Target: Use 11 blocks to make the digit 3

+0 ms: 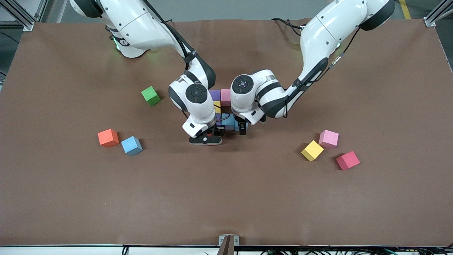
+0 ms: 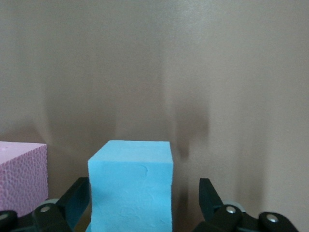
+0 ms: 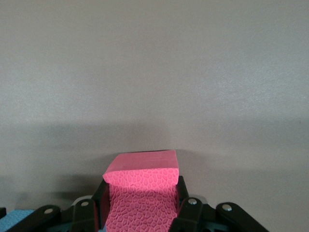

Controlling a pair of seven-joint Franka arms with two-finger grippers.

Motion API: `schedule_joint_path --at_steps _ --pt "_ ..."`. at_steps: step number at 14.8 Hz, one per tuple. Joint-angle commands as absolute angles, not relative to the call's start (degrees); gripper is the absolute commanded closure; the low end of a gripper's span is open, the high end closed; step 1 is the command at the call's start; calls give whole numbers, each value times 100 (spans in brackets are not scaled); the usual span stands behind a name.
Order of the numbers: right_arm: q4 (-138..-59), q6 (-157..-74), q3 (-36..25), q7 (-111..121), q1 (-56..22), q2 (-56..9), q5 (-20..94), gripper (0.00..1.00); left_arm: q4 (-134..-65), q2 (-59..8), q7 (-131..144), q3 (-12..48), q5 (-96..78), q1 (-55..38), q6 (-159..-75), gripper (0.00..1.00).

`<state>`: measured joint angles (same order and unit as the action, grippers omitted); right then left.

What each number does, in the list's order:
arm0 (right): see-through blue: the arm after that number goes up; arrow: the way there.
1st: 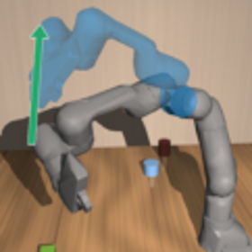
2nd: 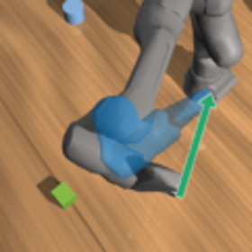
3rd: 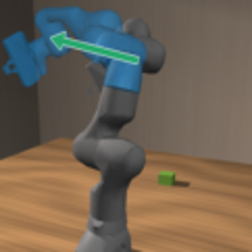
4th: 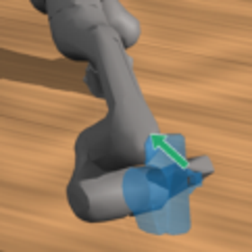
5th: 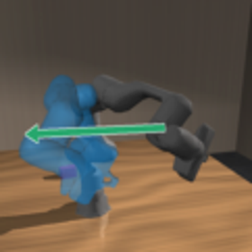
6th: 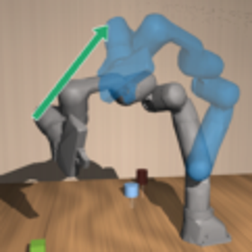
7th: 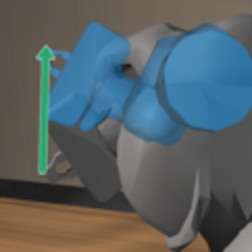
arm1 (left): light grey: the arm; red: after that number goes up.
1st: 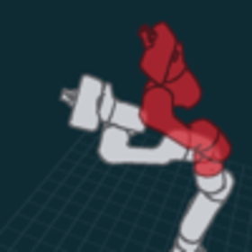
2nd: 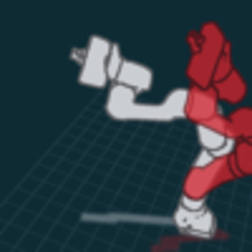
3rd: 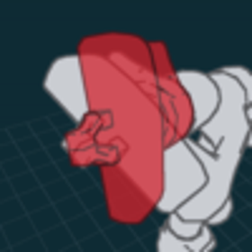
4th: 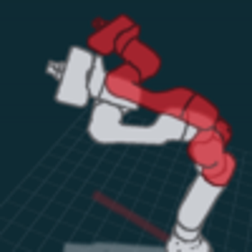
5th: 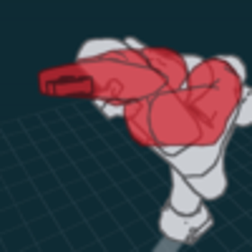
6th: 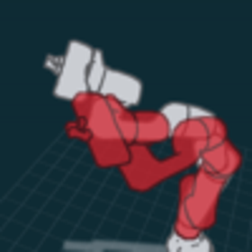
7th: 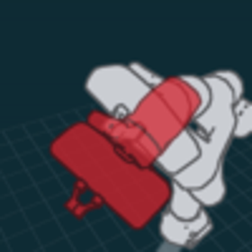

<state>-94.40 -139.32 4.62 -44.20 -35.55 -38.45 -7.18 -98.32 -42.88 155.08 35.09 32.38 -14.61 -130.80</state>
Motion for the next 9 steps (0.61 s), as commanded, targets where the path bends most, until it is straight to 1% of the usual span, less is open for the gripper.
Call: schedule_joint_path --at_steps 1,4,9 --pt "-9475 -13922 448 -4394 -3603 -3858 -677 97 -9861 -4123 15443 3542 3288 -1424 -13043 0" --pt "-9475 -13931 448 -4403 -3604 -3867 -659 97 -9896 -3912 15311 3542 3217 -1406 -12999 0" --pt "-9466 -13931 448 -4403 -3647 -3867 -501 97 -10028 -3481 14259 3559 2883 -1047 -12806 0"
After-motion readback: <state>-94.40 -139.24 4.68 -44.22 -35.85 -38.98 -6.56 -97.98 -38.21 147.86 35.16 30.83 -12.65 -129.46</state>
